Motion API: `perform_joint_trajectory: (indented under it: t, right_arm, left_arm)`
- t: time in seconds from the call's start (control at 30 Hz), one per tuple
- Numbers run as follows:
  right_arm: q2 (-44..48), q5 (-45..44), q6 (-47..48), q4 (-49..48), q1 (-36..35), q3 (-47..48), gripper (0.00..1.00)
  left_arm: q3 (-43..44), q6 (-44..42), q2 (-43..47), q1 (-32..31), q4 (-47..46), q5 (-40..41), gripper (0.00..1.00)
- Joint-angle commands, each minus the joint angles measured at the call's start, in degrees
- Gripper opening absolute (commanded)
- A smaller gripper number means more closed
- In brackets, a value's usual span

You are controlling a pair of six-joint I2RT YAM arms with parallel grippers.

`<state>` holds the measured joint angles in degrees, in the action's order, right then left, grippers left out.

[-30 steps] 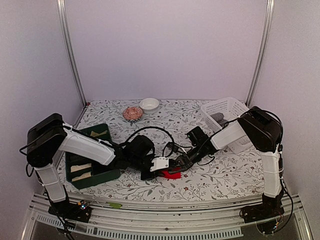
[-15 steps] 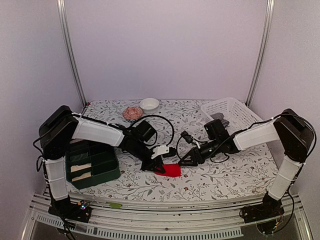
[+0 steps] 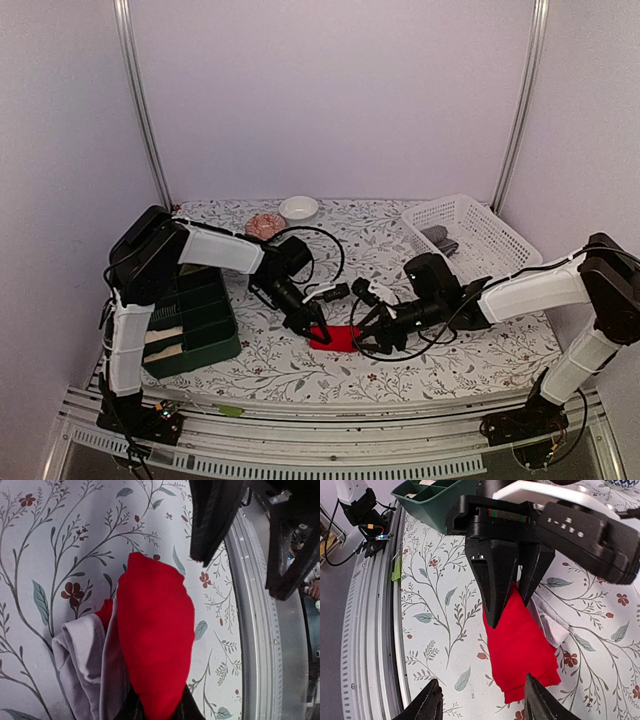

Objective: Roll the underwear
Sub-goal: Roll the underwear at the center of the board.

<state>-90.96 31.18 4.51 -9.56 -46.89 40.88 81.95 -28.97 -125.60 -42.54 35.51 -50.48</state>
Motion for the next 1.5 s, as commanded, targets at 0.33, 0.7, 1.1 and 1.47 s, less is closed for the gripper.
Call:
perform_joint_trajectory:
  t: [0.33,0.7,1.1,1.47]
  right_arm:
    - [-14.03,-7.97,14.14,0.87,-3.87,11.24,0.58]
    - [-17.67,-2.39,13.64,1.38,-3.84,11.32,0.0]
    - [-21.77,11.5,3.13,6.79,-1.91,14.59,0.0]
    - [-34.04,24.27,-4.21,16.31,2.41,22.13,0.0]
  left_arm:
    - [0.03,-0.53,-5.96,-0.79,7.37,4.28,0.0]
    - [-2.99,0.59,-2.8,-0.27,4.11,7.13,0.06]
    - [-24.37,8.24,28.96,2.16,-23.43,25.38,0.52]
    - [-45.02,6.45,51.74,-9.85,-43.34,38.71,0.62]
